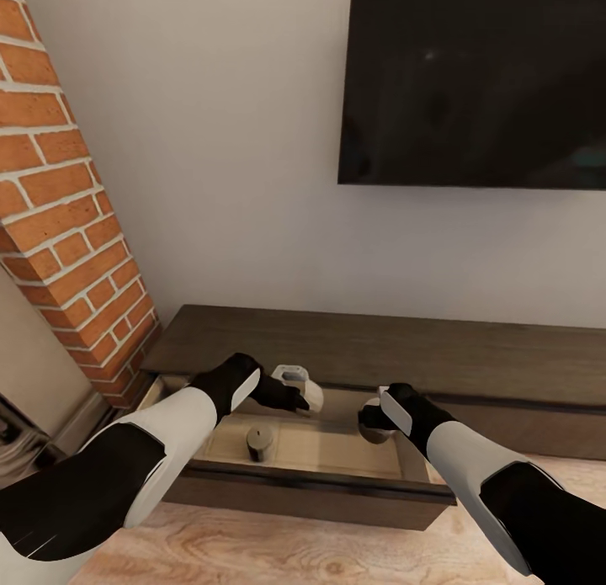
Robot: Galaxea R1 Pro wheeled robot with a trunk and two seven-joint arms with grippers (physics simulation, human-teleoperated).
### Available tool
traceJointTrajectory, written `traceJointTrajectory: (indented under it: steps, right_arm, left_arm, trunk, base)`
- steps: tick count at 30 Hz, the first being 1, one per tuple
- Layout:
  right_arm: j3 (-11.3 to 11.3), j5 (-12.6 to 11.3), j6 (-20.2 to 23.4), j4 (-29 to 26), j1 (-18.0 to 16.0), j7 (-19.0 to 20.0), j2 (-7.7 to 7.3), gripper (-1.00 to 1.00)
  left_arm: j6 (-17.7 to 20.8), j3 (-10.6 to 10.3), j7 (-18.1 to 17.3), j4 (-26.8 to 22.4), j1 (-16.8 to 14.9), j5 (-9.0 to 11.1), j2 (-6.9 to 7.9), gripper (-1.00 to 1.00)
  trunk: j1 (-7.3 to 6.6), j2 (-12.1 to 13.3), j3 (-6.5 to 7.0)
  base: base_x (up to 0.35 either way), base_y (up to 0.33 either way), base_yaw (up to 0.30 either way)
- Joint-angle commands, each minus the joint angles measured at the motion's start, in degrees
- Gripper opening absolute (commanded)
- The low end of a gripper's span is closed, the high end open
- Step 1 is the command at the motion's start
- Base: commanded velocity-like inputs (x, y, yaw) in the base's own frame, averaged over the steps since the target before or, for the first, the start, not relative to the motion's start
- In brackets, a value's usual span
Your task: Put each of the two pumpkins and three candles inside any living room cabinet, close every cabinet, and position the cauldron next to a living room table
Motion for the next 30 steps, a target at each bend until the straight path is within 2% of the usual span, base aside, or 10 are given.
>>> traceJointTrajectory:
  steps: [1,19,24,26,30]
  right_arm:
    - [0.39,-0.60,0.19,-0.10,-0.03,-0.46,-0.03,-1.00]
    - [0.37,-0.60,0.58,-0.10,-0.03,-0.46,-0.03,-1.00]
    - [0.39,-0.65,0.85,0.02,-0.03,-0.46,0.04,-1.00]
    - [0.39,-0.66,0.80,0.55,-0.03,-0.46,0.37,-1.00]
    - [0.39,-0.62,0.43,2.06,-0.03,-0.46,2.17,-1.00]
  left_arm:
    - [0.28,-0.16,-0.06,0.06,-0.03,0.39,0.00,-1.00]
    - [2.45,-0.07,-0.97,1.99,0.02,1.11,0.00,-1.00]
    - [2.39,-0.07,-1.04,1.77,0.02,1.11,0.00,-1.00]
    - [2.30,-0.07,-1.04,1.76,0.02,1.12,0.00,-1.00]
    - [2.21,-0.07,-1.08,1.63,0.02,1.04,0.00,-1.00]
  trunk:
    - [0.00,-0.02,-0.05]
    - [0.00,-0.02,-0.05]
    - [1.10,-2.03,-0.98]
    - [1.54,-2.83,-1.45]
    - [2.41,-4.44,-2.49]
  base:
    - [0.032,-0.015,0.000]
    - [0.003,-0.001,0.000]
    - [0.000,0.000,0.000]
    - [0.000,0.000,0.000]
    - [0.000,0.000,0.000]
